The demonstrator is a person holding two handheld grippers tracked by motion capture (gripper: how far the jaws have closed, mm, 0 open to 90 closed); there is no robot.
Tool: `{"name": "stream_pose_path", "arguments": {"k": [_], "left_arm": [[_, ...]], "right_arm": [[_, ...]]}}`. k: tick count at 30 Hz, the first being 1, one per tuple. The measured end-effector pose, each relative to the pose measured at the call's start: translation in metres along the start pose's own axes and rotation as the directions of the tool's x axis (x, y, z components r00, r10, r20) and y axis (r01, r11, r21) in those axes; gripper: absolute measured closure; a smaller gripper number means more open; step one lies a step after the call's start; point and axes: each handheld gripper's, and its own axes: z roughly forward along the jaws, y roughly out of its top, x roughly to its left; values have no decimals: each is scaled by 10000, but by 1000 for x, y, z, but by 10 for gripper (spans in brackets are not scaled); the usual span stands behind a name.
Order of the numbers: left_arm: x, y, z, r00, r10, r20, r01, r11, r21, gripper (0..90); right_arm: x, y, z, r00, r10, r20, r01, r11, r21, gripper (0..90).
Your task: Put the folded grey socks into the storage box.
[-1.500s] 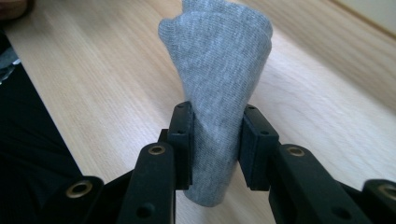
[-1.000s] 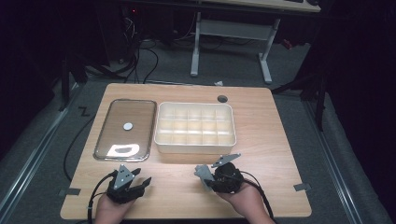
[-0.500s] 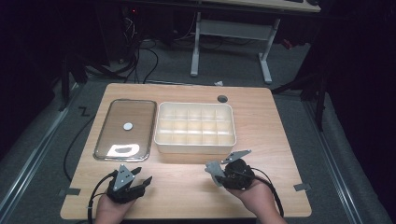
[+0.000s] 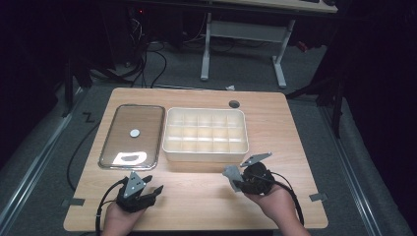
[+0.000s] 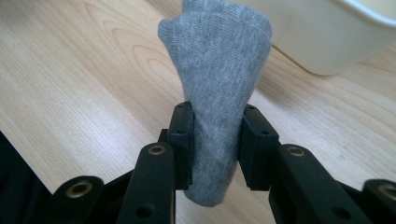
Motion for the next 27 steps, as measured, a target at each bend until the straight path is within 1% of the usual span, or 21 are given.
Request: {"name": "stream_pose_path", "arguments": {"k": [2, 6, 10, 12, 14, 15, 16, 17, 19, 21, 24, 26, 27], "left_arm": [[0, 1, 0, 10000, 44, 24, -44, 10000, -40, 444], [-3, -2, 2, 9978, 608, -277, -603, 9980, 163, 431], [-4, -2, -2, 9977, 610, -298, -608, 9981, 79, 429], [-5, -3, -4, 9967, 707, -393, -707, 9975, 19, 429], [-6, -2, -5, 9951, 886, -440, -884, 9961, 63, 430], [-7, -2, -4, 9943, 957, -465, -956, 9954, 43, 430], [-7, -2, -4, 9938, 1011, -462, -1007, 9949, 90, 430], [-7, -2, -3, 9938, 1007, -474, -1003, 9949, 94, 430], [-7, -3, -4, 9948, 915, -447, -912, 9958, 81, 430], [-7, -4, -5, 9947, 925, -458, -921, 9957, 100, 430], [-4, -3, -6, 9955, 827, -461, -828, 9966, -4, 431], [-3, -3, -7, 9955, 821, -466, -822, 9966, 5, 431], [-3, -4, -7, 9955, 821, -466, -821, 9966, 20, 431]], "right_arm": [[-4, 1, -4, 9998, 180, -10, -180, 9998, -50, 699], [-12, 6, -13, 9993, 370, 27, -370, 9993, -113, 699], [-20, 18, -20, 9980, 626, 74, -625, 9980, -121, 699], [-24, 25, -22, 9984, 529, 183, -530, 9986, 27, 699], [-27, 32, -24, 9983, 449, 382, -456, 9988, 196, 699], [-28, 36, -25, 9983, 395, 424, -406, 9988, 270, 699], [-29, 40, -26, 9987, 351, 361, -360, 9991, 224, 699], [-30, 43, -27, 9987, 396, 325, -403, 9990, 202, 699], [-34, 51, -30, 9993, 340, 184, -341, 9994, 91, 699], [-38, 57, -32, 9991, 387, 144, -388, 9992, 70, 699], [-44, 68, -35, 9985, 495, 242, -497, 9987, 74, 699], [-50, 76, -37, 9972, 660, 363, -666, 9977, 141, 700], [-53, 80, -36, 9970, 617, 463, -628, 9978, 219, 700]]}}
